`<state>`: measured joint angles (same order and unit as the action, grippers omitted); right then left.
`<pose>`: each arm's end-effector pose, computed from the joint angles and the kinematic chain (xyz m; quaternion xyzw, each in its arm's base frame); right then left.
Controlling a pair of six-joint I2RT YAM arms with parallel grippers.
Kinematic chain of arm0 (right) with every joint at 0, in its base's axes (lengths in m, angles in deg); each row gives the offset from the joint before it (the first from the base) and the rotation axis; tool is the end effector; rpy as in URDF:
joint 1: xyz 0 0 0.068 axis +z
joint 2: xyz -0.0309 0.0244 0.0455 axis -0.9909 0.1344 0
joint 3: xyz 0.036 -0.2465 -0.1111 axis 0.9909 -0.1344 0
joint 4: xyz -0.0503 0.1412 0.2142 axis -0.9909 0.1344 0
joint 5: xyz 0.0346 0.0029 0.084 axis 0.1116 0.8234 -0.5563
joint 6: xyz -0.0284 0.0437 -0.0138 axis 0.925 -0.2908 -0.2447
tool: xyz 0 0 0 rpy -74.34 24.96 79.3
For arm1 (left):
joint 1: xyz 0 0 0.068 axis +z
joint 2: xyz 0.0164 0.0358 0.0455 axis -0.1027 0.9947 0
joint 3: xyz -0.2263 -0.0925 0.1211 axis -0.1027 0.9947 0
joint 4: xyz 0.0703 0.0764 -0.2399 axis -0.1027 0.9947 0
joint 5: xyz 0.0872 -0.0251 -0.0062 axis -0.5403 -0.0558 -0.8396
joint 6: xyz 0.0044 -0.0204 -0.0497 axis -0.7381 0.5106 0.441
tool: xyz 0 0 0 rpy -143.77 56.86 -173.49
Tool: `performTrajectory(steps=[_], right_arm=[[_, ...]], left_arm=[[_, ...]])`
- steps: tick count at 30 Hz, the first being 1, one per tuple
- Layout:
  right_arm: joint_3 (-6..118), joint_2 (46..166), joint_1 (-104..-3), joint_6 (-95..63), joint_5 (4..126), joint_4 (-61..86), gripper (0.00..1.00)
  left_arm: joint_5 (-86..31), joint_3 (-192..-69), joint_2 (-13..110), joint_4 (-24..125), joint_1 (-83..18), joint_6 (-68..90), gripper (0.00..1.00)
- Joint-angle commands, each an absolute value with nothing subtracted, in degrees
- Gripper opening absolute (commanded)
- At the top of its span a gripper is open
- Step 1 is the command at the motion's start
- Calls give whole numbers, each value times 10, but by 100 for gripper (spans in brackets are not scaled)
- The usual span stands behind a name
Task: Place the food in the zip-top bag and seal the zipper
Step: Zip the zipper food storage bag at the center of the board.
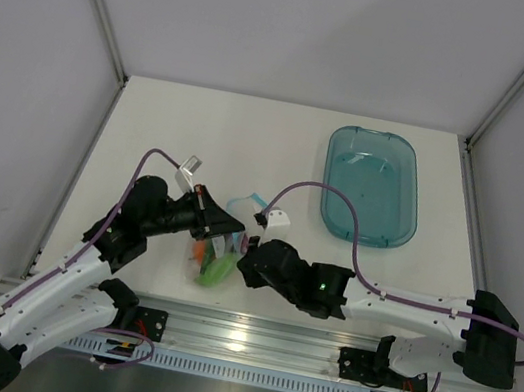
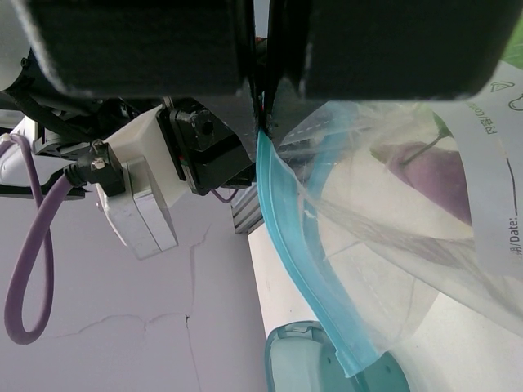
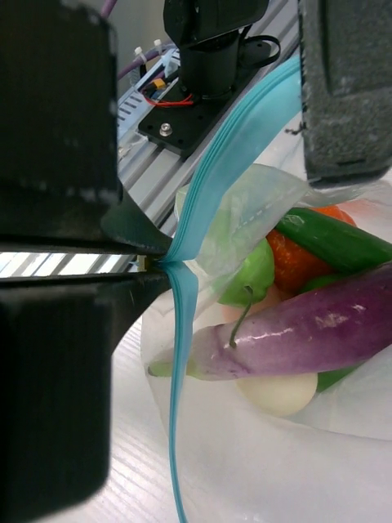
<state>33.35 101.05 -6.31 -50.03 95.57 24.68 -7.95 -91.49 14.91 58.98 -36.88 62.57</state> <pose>0.0841 0.2798 0.2648 -0.1791 0.8604 0.2859 0.3820 0.1438 -0.1056 0.2830 -0.0728 0.7819 -0.5608 0.2624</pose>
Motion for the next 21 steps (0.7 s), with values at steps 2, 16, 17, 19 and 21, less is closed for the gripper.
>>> performTrajectory(steps=[2, 16, 17, 19, 21], right_arm=[[343, 1000, -59, -478, 995, 225, 0], [501, 921, -116, -209, 828, 459, 0], [514, 920, -121, -192, 803, 471, 0], [527, 921, -135, -151, 770, 503, 0], [530, 920, -148, -137, 751, 515, 0]], left_arm=[[-68, -911, 139, 573, -367, 630, 1], [-278, -980, 65, 795, -366, 506, 56], [-288, -983, 61, 814, -366, 501, 65], [-328, -992, 47, 835, -366, 498, 74], [-352, -1002, 36, 863, -366, 494, 80]])
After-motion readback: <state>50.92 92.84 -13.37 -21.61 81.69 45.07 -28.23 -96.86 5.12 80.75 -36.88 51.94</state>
